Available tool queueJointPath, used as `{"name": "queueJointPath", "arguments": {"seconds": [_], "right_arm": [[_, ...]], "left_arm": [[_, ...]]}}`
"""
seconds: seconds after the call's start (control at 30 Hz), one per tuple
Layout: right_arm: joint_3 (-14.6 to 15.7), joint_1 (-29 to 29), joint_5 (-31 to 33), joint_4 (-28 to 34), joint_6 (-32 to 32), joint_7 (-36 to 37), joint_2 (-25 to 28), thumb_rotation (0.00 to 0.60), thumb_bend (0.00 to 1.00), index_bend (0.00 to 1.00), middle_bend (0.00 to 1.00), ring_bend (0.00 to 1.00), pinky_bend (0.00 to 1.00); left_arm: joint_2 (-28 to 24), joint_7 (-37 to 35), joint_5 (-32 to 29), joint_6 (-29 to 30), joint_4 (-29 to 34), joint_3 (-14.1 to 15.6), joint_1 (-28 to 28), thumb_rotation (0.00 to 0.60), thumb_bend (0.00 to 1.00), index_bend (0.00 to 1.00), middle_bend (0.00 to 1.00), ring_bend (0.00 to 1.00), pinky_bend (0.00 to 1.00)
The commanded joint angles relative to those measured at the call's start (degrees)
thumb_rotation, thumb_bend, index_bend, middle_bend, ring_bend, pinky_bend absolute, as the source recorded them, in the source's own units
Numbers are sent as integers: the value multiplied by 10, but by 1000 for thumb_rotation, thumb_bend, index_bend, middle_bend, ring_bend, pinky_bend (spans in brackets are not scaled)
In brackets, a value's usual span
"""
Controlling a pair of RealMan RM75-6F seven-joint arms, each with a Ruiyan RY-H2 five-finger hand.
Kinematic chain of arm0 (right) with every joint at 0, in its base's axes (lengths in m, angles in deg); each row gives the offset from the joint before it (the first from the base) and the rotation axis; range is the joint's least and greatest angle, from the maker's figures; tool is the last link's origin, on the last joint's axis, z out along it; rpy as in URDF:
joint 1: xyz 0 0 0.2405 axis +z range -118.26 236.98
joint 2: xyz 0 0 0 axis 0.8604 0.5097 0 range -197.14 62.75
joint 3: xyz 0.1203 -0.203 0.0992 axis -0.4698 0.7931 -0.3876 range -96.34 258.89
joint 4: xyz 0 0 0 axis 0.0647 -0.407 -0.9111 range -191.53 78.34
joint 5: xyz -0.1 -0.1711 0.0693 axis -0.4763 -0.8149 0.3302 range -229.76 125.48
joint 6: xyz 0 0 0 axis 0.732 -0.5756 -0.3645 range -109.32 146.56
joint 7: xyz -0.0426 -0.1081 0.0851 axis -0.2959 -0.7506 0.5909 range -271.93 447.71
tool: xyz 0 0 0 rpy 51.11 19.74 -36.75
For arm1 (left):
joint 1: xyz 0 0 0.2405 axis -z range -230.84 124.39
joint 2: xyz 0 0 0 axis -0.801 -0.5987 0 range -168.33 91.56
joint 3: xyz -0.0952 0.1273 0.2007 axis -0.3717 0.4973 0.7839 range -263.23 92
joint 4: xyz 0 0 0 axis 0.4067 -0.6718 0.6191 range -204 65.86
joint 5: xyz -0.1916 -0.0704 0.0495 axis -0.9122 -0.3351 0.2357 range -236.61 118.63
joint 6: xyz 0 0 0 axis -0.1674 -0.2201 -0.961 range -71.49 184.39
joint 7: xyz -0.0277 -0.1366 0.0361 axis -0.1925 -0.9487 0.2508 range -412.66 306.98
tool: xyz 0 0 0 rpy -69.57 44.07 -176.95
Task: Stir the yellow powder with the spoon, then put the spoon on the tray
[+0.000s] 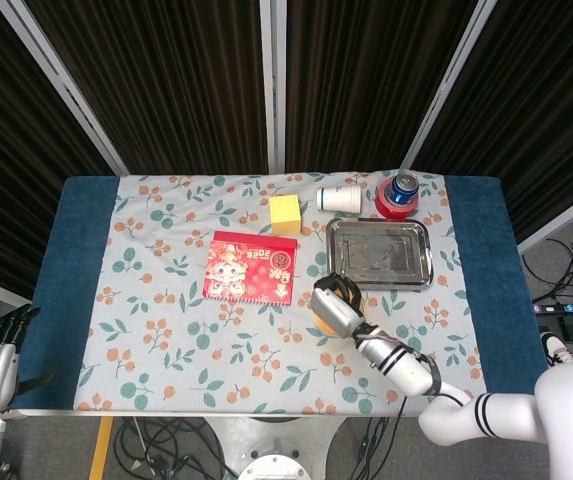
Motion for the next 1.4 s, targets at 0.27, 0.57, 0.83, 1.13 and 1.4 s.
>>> {"name": "queueJointPath", "arguments": {"seconds": [0.27, 0.57, 0.83, 1.13, 1.4], "right_arm": [[-53, -31, 87, 15, 16, 165, 9, 600, 522, 920, 1000, 942, 1000], [-102, -49, 175, 23, 32, 309, 32, 600, 522, 919, 1000, 942, 1000], [-152, -49, 269, -17, 76, 437, 40, 600, 516, 908, 1000, 941, 1000], [-184, -17, 382, -163, 161, 532, -15, 600, 419, 834, 1000, 937, 1000], [-177, 11, 432, -290, 203, 555, -88, 600, 281, 694, 1000, 935, 1000]], "left_arm": [[-6, 14, 1, 1, 14, -1, 1, 600, 220, 185, 179, 119, 125], [-17, 36, 1, -2, 37, -3, 6, 600, 220, 185, 178, 119, 125], [-24, 53, -2, -8, 57, -3, 11, 600, 220, 185, 178, 119, 125], [-29, 66, -9, -15, 71, -4, 13, 600, 220, 185, 178, 119, 125], [-33, 72, -15, -18, 78, -3, 14, 600, 220, 185, 178, 119, 125]]}}
